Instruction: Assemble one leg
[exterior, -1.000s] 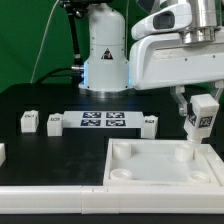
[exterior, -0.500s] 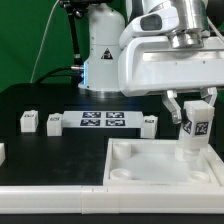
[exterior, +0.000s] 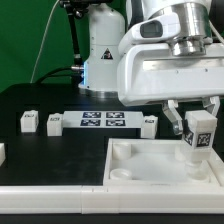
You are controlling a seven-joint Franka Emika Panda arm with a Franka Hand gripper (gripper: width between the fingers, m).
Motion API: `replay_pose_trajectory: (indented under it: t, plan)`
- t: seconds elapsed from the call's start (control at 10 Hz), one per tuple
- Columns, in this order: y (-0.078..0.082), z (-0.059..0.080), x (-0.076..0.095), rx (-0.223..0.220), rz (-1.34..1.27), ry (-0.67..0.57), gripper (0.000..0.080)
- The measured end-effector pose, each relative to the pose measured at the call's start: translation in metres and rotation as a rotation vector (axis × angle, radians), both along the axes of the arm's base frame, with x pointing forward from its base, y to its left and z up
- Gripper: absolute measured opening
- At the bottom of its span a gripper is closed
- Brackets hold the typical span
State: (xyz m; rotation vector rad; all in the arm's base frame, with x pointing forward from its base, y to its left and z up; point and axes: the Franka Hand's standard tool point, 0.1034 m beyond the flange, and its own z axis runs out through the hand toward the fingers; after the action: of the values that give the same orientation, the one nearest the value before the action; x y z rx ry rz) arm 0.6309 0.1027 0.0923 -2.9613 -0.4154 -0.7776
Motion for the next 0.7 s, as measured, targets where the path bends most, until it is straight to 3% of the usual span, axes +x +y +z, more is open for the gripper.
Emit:
replay_pose_trajectory:
  t: [0.7]
  plan:
    - [0.011,-0.015,-0.006,0.002,0.014,0.004,0.0291]
